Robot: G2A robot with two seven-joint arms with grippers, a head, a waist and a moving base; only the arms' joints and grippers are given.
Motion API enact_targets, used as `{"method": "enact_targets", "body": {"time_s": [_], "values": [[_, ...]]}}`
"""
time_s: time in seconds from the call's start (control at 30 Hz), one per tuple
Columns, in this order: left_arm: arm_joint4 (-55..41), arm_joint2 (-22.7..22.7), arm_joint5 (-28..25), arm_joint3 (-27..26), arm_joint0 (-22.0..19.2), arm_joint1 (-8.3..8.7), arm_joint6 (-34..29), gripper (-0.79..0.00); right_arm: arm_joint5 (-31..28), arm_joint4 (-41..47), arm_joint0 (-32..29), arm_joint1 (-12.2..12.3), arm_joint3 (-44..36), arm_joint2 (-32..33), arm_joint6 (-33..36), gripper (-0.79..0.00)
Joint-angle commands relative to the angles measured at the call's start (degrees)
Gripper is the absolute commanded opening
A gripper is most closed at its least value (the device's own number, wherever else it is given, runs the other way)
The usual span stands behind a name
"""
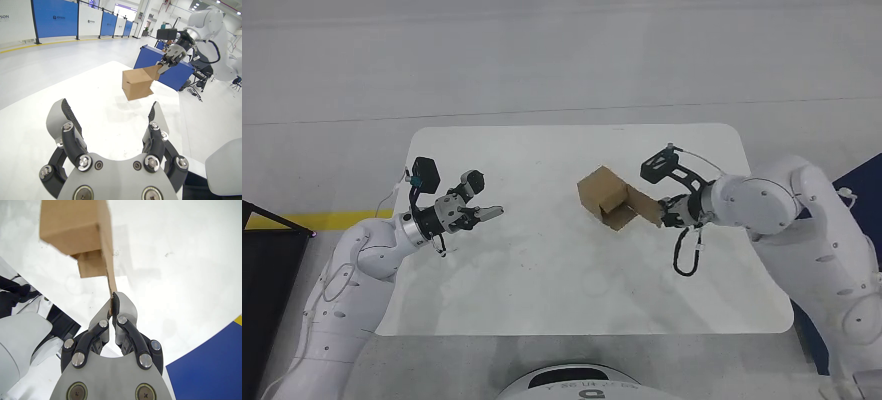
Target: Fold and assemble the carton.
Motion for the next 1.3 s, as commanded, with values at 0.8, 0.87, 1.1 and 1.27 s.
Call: {"method": "enact_targets", "body": {"time_s": [0.8, 0.87, 1.1, 1.27], "values": [[5.0, -1.2, 1.5, -4.1, 0.3, 0.33, -1.7, 0.000, 2.9, 18.3, 15.1, 7.4, 5.5, -14.8, -1.4, -0.785], [8.8, -1.6, 1.9, -7.0, 0.9, 0.51, -2.5, 0.000, -0.2, 23.4, 14.1, 7.4, 8.0, -14.1, -2.7, -0.785], [15.3, 2.9, 2.7, -10.0, 0.0, 0.02, -1.7, 0.000, -13.9, 38.1, 14.9, 7.8, 14.0, -12.8, 0.0, -0.785], [16.5, 6.3, 3.6, -9.1, -1.3, -0.52, -0.4, 0.000, -18.3, 51.7, 17.2, 8.8, 13.5, -18.9, -4.4, -0.785]]}}
